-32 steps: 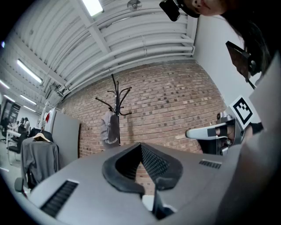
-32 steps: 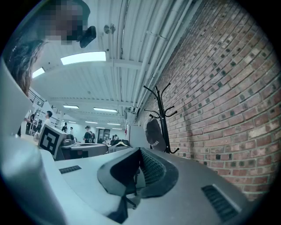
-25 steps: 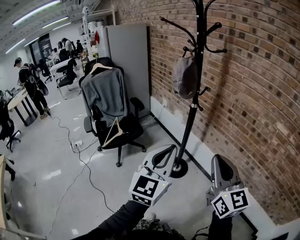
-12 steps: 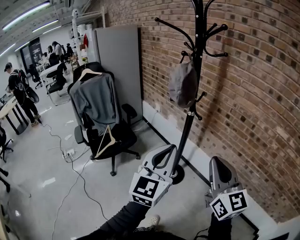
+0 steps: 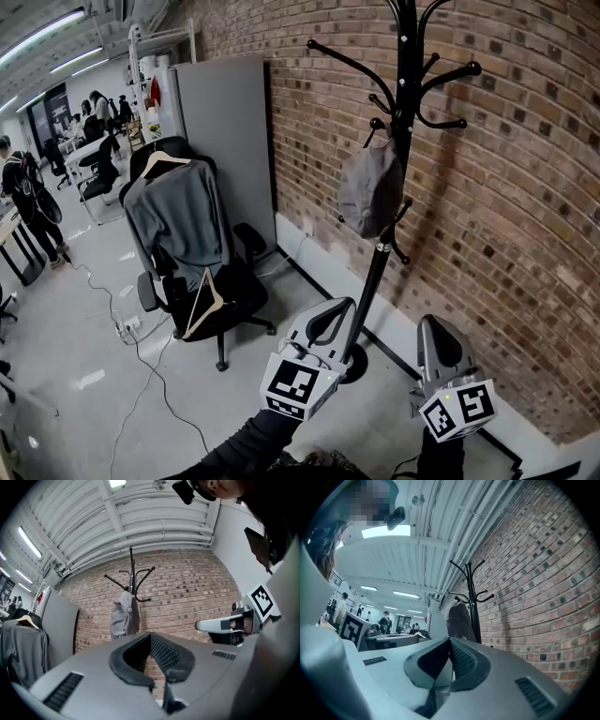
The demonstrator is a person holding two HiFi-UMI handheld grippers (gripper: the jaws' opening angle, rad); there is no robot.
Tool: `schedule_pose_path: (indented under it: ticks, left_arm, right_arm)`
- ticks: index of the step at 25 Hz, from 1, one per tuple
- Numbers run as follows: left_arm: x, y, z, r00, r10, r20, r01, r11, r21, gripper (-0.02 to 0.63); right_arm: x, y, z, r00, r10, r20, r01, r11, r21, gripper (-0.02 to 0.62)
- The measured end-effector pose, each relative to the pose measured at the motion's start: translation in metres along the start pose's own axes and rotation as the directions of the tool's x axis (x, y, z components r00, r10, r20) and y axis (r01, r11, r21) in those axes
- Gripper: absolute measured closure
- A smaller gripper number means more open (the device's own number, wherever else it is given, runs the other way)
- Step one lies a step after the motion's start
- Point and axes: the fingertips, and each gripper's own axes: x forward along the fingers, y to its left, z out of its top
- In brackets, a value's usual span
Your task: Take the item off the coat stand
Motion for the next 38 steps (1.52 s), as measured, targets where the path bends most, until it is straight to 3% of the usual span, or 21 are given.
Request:
schedule_pose_path:
  ticks: [14, 30, 38]
  left_arm:
    - [0.031, 0.026, 0.0, 1.0, -0.021, 0.009, 0.021, 1.0, -0.002, 0.6]
    - [0.063, 0.037, 0.01, 0.995, 0.095, 0.043, -0.096, 0.995, 0.034, 0.595]
    - [0.091, 0.049, 0.017, 0.992, 0.124, 0.033, -0.125, 0.991, 0.053, 0.34]
  right_arm:
    - [0.032, -0.009, -0.003, 1.0, -0.031, -0.002, 0.031, 0.999, -0.008, 0.586]
    - [0.054, -0.045, -0.008, 1.0, 0.028, 0.008, -0.028, 1.0, 0.01, 0.586]
    - [0.062, -0.06, -0.01, 0.999, 0.05, 0.013, -0.05, 0.999, 0.022, 0.586]
